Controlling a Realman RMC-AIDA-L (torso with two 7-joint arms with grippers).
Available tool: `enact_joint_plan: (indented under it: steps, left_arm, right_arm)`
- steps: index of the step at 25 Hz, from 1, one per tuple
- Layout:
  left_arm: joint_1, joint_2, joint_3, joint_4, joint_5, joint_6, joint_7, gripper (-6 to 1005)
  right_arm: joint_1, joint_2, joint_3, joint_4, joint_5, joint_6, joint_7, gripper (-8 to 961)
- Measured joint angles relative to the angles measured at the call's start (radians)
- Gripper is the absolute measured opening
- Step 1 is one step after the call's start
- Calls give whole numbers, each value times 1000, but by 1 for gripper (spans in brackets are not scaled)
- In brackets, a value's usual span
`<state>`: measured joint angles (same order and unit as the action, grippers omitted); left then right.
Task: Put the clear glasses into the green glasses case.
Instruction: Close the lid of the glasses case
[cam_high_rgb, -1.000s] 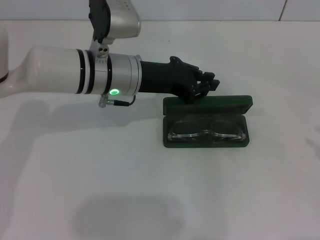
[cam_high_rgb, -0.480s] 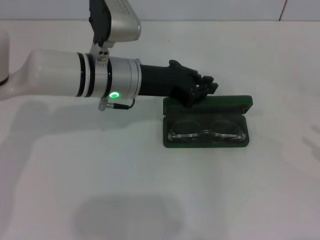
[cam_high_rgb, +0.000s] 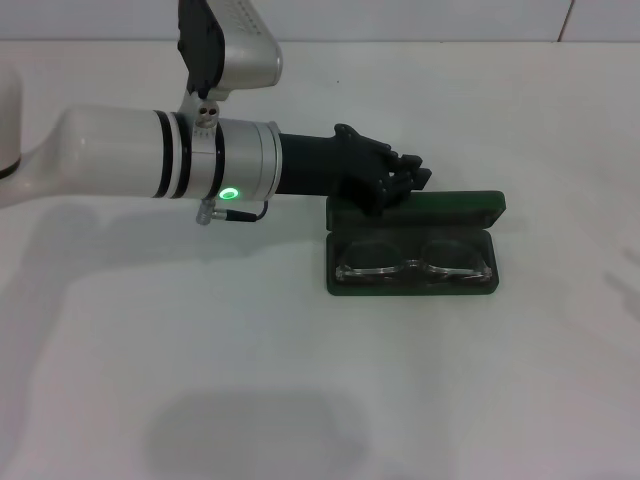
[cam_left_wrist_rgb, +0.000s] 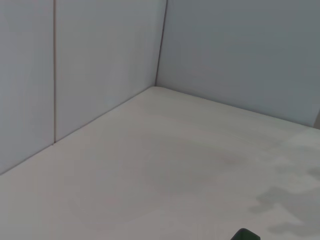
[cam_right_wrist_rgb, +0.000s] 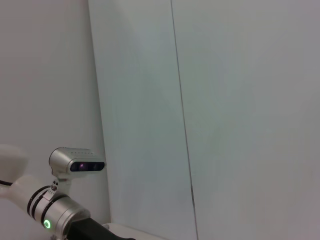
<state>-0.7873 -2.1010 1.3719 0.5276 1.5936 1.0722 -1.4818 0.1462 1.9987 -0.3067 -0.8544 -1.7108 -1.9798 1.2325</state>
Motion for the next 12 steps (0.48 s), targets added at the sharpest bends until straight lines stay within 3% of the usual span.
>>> enact_joint_plan:
  steps: [12]
  left_arm:
    - [-12, 0, 92, 0, -44, -31, 2, 162]
  right_arm:
    - [9, 0, 0, 5, -10, 10, -1, 367]
